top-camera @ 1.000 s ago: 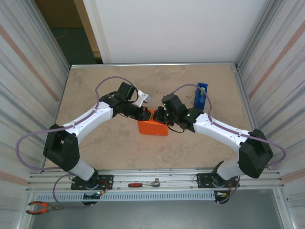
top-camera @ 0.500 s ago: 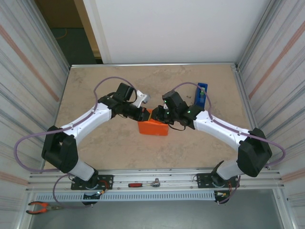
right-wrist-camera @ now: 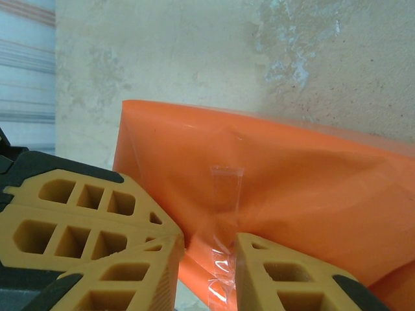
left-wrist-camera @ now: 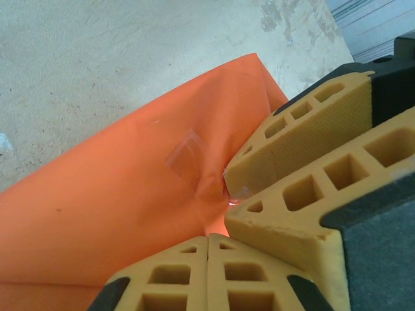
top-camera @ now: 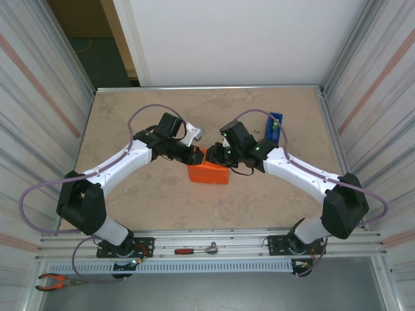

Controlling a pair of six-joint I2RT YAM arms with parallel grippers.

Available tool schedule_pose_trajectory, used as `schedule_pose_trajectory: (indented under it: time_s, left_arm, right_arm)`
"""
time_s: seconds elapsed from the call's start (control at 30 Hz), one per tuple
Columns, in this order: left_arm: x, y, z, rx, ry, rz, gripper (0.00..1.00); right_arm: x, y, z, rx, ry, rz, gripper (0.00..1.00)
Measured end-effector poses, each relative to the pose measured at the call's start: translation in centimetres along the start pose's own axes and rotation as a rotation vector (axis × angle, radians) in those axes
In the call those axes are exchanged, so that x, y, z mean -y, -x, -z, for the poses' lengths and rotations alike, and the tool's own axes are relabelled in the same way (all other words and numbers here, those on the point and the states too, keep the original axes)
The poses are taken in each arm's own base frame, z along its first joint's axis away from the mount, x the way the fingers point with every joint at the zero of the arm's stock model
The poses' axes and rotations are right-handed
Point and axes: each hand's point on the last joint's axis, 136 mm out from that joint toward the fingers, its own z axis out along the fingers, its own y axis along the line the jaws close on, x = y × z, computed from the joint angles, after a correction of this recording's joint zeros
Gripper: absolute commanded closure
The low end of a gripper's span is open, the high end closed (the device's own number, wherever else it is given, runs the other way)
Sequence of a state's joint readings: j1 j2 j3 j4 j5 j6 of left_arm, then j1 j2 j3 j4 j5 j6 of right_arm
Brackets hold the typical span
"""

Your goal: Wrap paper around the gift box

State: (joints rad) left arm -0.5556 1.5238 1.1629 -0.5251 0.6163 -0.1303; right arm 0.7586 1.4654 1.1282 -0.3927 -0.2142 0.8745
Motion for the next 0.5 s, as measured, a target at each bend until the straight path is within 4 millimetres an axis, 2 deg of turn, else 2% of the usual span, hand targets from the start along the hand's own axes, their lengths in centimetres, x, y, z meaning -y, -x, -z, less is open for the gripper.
schedule_pose_trajectory:
  time_s: [0.1, 0.27, 0.5]
  left_arm:
    - [0.00, 0.02, 0.00, 0.001, 0.000, -0.001, 1.00]
    - [-0.17, 0.06, 0.23, 0.004, 0.004, 0.001, 1.00]
    - [-0.37, 0.04, 0.39, 0.007, 0.013, 0.004, 1.00]
  right_arm:
    - [-0.01, 0.01, 0.01, -0.002, -0.003, 0.011, 0.67]
    - [-0.21, 0.16, 0.07, 0.003, 0.003, 0.028, 0.56]
    - [-0.42, 0.26, 0.20, 0.004, 0.010, 0.051, 0.53]
